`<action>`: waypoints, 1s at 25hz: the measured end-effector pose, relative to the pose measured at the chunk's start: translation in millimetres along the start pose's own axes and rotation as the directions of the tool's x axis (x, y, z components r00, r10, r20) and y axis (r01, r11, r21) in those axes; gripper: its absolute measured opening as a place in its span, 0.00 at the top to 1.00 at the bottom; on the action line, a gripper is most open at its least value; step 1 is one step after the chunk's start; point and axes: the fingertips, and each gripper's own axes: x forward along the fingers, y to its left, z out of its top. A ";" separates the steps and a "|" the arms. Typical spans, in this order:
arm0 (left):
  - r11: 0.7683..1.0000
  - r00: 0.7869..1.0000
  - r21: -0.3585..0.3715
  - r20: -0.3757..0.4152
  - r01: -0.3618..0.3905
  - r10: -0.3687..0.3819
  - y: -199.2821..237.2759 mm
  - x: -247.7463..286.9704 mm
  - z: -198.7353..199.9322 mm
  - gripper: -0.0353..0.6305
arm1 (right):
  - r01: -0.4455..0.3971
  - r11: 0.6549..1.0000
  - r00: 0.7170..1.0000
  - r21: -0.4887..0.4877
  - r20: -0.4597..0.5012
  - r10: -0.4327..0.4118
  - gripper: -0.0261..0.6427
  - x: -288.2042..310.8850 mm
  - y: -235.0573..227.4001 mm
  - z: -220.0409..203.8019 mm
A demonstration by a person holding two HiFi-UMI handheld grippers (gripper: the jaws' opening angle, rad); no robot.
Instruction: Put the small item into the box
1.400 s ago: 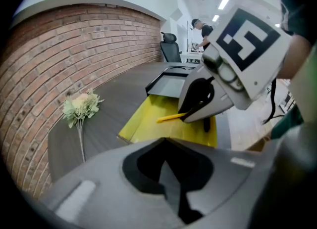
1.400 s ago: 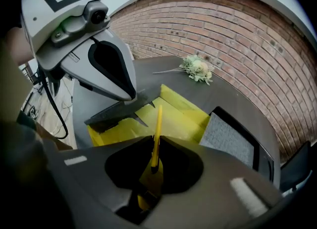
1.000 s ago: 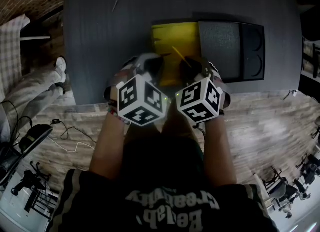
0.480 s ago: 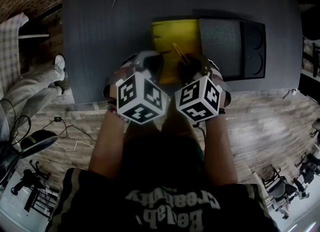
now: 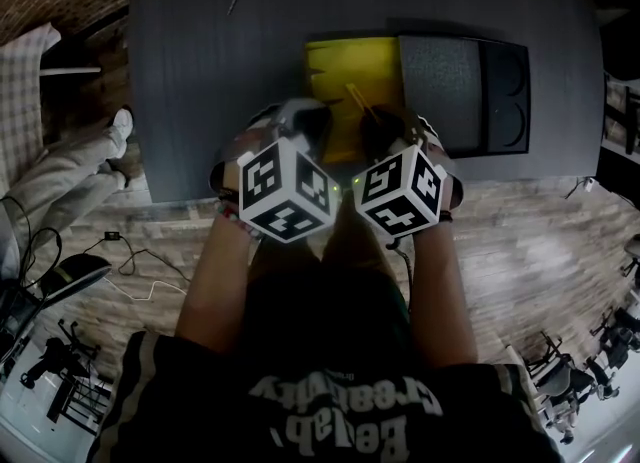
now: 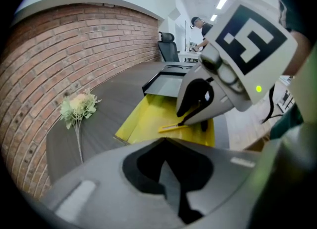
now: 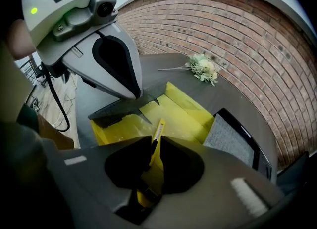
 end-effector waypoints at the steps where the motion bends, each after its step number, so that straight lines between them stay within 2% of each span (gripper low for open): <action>1: 1.000 1.000 0.003 0.001 0.000 0.000 0.6 -1.4 1.2 0.94 | -0.002 1.000 1.000 0.007 0.002 0.002 0.90 -2.1 -0.6 0.6; 2: 1.000 1.000 0.007 0.001 -0.001 0.001 1.1 -3.1 2.9 0.94 | -0.008 1.000 1.000 0.017 0.003 0.008 0.95 -5.1 -0.9 1.3; 14: 0.999 1.000 0.050 -0.003 -0.012 0.012 -1.1 -27.4 23.0 0.94 | -0.016 0.999 0.998 0.034 0.065 0.014 0.95 -45.2 -8.2 18.3; 25: 0.994 1.000 0.103 0.010 -0.022 0.022 -8.1 -52.8 40.5 0.94 | 0.045 0.999 0.993 0.015 0.112 -0.047 0.95 -86.5 -23.9 38.6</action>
